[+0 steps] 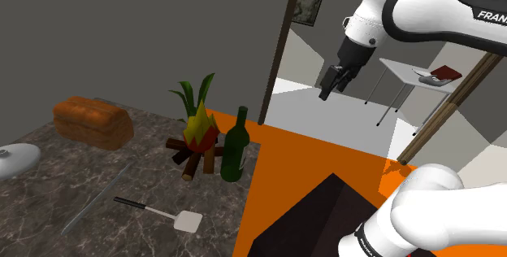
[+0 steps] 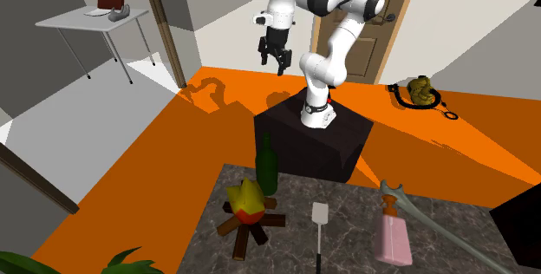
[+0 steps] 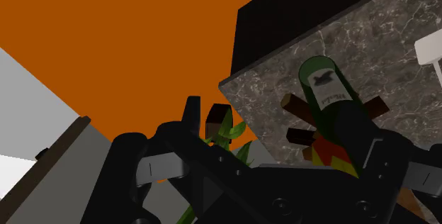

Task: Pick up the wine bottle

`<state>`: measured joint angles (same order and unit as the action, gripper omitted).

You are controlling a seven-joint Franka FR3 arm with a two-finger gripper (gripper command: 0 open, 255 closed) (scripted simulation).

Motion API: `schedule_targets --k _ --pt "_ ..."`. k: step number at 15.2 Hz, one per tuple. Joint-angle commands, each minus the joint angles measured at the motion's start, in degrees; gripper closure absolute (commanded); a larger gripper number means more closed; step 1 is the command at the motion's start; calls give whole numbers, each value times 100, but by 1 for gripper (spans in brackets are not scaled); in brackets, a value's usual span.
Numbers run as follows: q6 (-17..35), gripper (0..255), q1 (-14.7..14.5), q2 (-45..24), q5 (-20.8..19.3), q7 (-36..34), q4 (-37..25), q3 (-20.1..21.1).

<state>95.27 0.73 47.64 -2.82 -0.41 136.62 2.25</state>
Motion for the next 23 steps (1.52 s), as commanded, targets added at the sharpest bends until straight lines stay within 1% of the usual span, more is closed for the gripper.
schedule_targets --k 1,7,13,17,21,23 --pt "0 0 0 0 0 0 0 0" --pt "780 0 -99 -879 425 -710 -68 454" --pt "1510 0 -158 -1937 705 -1375 -410 883" --pt "1933 0 -180 -2712 785 -1815 -787 1146" --pt "2285 0 -199 -3529 765 -2264 -1281 1382" --pt "2366 0 -203 -3554 762 -2270 -1225 1385"
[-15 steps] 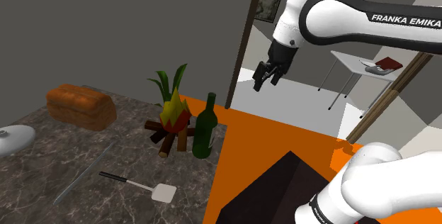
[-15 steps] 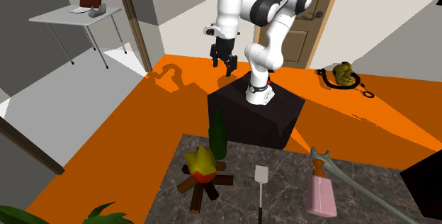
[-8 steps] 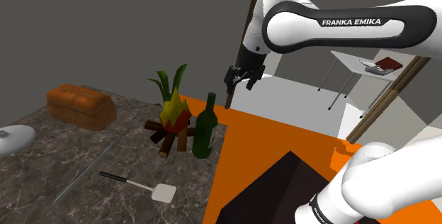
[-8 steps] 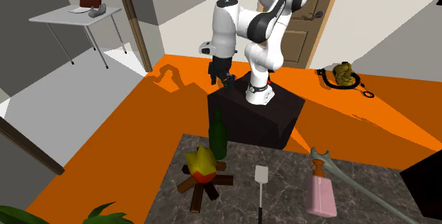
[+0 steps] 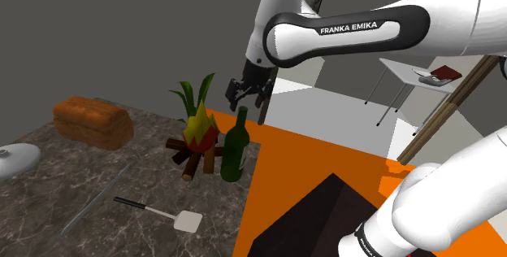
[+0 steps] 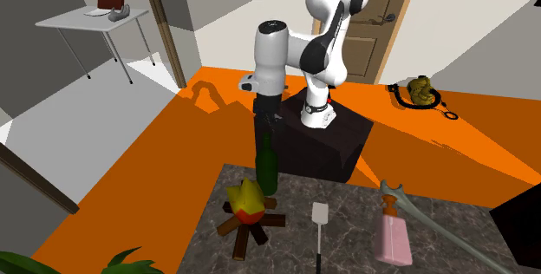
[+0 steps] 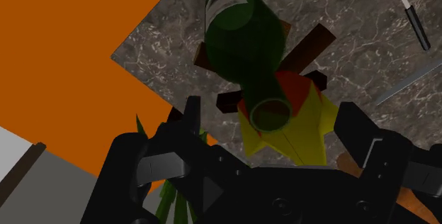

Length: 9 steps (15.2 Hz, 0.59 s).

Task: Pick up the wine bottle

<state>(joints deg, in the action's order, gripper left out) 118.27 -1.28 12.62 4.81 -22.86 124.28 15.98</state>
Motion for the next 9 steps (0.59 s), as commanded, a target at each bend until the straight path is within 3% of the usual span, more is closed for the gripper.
schedule_targets --k 1,8,9 --pt "144 0 -2 -71 -2 -26 69 16" --pt "581 0 -7 -198 -20 -39 381 43" --pt "575 255 -5 -199 -20 -36 374 41"
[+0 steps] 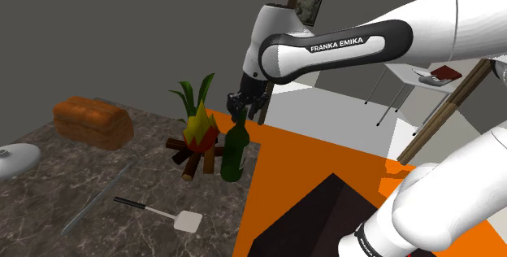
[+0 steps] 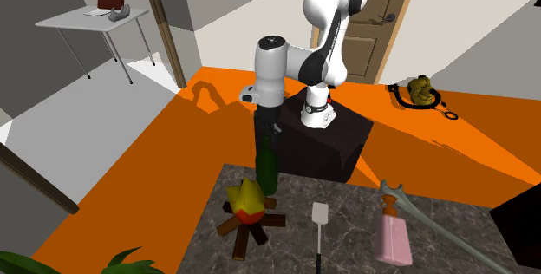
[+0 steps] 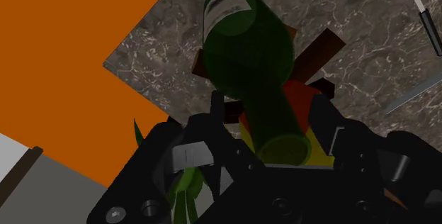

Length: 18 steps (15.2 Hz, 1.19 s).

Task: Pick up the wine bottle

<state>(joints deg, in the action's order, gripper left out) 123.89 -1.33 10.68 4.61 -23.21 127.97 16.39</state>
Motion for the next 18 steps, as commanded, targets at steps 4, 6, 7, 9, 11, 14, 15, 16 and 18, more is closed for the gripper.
schedule_targets --k 4,6,7,9,11,14,15,16,18 --pt "12 255 0 -9 -2 -2 2 1" --pt "13 255 0 -2 0 0 8 0" --pt "10 255 0 -3 0 -1 6 1" --pt "19 255 -2 -4 -1 -4 12 3" --pt "-139 255 -1 48 8 2 -94 -7" --pt "-373 255 1 112 16 8 -266 -21" --pt "-451 255 3 132 18 10 -325 -26" --pt "-529 255 4 150 20 11 -385 -31" --pt "-685 255 6 182 22 13 -509 -40"
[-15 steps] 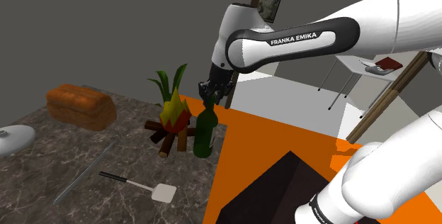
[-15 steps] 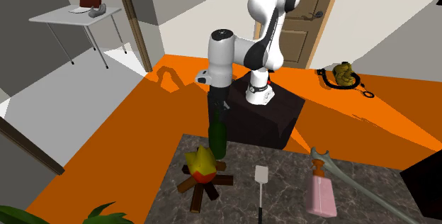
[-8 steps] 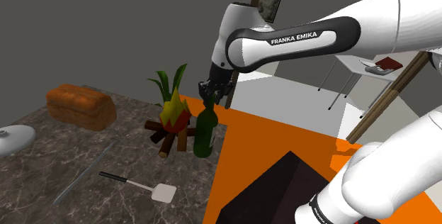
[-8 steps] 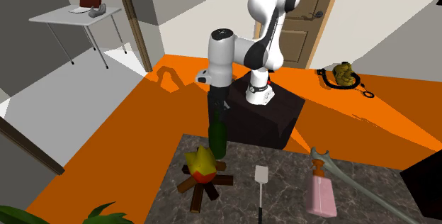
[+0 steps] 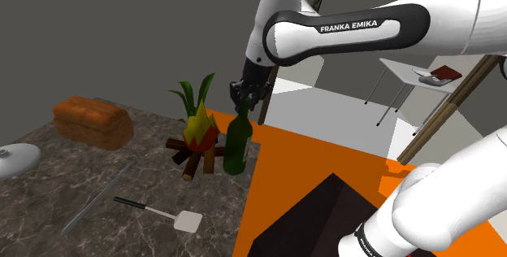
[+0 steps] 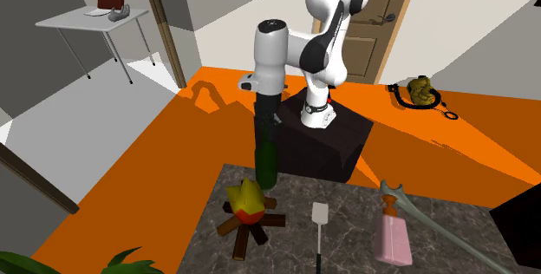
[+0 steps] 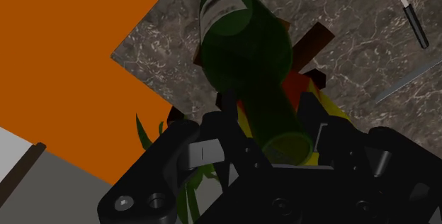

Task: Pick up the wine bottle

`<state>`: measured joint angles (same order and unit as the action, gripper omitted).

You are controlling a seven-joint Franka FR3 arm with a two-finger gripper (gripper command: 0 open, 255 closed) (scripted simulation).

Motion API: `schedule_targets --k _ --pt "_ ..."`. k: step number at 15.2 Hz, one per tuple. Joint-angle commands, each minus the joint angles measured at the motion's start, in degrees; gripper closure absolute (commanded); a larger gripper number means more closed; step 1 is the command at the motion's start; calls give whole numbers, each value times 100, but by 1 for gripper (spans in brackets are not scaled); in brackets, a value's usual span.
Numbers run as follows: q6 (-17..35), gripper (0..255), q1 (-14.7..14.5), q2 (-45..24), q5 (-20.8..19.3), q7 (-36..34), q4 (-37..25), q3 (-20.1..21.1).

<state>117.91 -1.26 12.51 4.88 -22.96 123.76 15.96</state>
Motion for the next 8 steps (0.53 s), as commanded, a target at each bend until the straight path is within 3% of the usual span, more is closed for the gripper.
schedule_targets --k 1,8 --pt "-164 255 0 13 -4 -13 -153 -1" --pt "-562 255 8 65 -5 -14 -500 -22"
